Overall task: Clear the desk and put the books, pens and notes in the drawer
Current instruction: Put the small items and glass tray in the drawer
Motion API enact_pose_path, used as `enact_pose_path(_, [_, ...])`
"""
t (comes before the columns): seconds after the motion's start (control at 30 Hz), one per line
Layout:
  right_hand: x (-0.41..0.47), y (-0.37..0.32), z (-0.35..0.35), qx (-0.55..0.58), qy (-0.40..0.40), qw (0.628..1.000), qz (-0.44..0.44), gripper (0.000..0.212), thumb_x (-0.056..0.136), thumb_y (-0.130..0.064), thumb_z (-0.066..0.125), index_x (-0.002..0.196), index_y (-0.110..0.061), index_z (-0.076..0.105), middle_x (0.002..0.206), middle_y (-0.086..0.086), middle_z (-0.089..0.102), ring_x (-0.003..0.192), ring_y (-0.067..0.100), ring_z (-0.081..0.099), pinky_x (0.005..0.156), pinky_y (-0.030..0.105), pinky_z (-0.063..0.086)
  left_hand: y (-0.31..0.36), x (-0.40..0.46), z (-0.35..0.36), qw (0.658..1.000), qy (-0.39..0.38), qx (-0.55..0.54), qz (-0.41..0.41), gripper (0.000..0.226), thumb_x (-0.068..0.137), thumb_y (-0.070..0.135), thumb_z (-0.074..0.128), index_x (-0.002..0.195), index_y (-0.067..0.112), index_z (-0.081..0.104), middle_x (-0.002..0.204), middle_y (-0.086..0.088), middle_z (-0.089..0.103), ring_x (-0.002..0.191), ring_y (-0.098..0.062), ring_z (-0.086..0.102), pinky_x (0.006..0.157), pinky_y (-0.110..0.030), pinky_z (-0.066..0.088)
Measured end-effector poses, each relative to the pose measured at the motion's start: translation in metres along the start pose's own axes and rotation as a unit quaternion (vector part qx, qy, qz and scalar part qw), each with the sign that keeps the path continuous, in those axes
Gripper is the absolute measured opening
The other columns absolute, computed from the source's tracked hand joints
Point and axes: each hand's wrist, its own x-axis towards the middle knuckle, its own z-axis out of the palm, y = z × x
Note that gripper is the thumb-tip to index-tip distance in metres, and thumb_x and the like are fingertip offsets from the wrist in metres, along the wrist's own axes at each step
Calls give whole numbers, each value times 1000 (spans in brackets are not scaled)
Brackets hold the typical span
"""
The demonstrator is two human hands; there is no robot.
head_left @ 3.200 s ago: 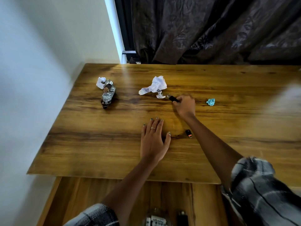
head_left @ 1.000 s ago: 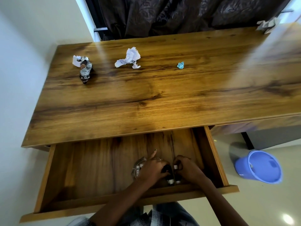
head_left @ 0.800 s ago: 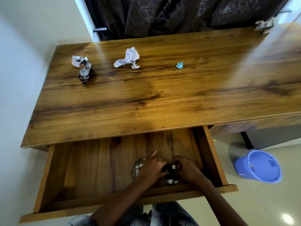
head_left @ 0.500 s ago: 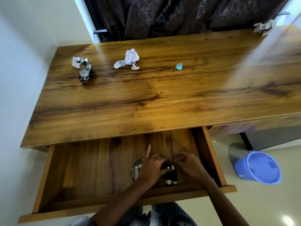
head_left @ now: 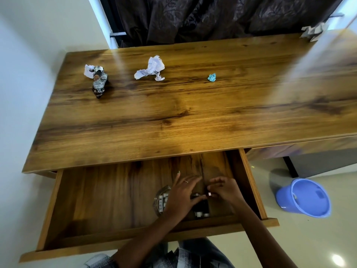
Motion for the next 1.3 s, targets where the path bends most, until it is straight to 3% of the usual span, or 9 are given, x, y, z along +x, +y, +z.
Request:
enact_pose_path(0.2, [9,16,-11,-95,-5,992,85,12,84,4,58,78,-6,61,84,11,64,78,22,63,70,34,56,-32,-11,-11,994,5,5,-106,52,94,46,45,141,24,39,140,1,47,128,-15,42,107,-37,36])
enact_pose_path(0.3, [9,14,-10,-172,-35,983,54,11,82,5,59,84,-5,64,77,6,63,71,17,62,67,28,55,-41,-17,-12,992,-4,28,-122,54,93,47,39,142,22,38,145,1,41,135,-17,33,111,-36,31])
enact_pose_path(0.4, [8,14,-5,-178,-64,980,64,16,80,6,60,76,-10,63,77,6,64,75,20,64,75,35,57,-44,-22,-11,991,-35,31,-128,52,96,42,41,144,24,33,150,4,33,139,-14,25,115,-31,22])
enact_pose_path(0.53, [7,17,-2,-233,-51,971,28,21,80,3,62,73,-17,60,75,0,61,67,10,59,57,19,49,-45,-24,-10,990,-52,38,-128,52,98,40,41,146,26,29,153,7,27,141,-12,19,115,-28,19])
enact_pose_path(0.67, [4,24,-2,-261,-57,964,-3,17,83,-5,63,79,-21,58,88,-2,60,81,8,57,73,21,47,-45,-25,-11,989,-67,42,-124,52,98,41,38,147,27,27,154,9,25,142,-11,16,116,-28,17])
enact_pose_path(0.8, [3,25,-3,-270,-70,960,-9,17,83,-7,63,79,-22,57,86,-5,59,81,6,56,67,17,42,-48,-25,-10,989,-68,46,-120,51,98,43,36,146,27,28,153,9,25,142,-11,16,116,-29,18])
enact_pose_path(0.97, [3,25,-3,-289,-80,954,-11,15,84,-9,63,81,-22,57,90,-3,59,84,8,56,70,17,44,-48,-27,-8,989,-71,52,-121,72,84,59,9,146,28,29,153,9,26,142,-11,16,116,-31,20])
enact_pose_path(1.17, [2,26,-3,-298,-83,951,-13,14,83,-9,64,78,-21,58,89,-5,58,85,7,55,69,16,42,-48,-27,-9,987,-83,63,-119,51,98,44,33,146,28,28,154,10,24,142,-11,15,116,-29,16])
enact_pose_path(1.3, [-1,26,-3,-306,-96,947,-17,16,81,-10,66,76,-21,57,86,-7,57,81,5,54,67,15,41,-47,-27,-10,986,-93,66,-119,53,97,47,30,146,27,28,155,10,22,142,-10,13,117,-29,15])
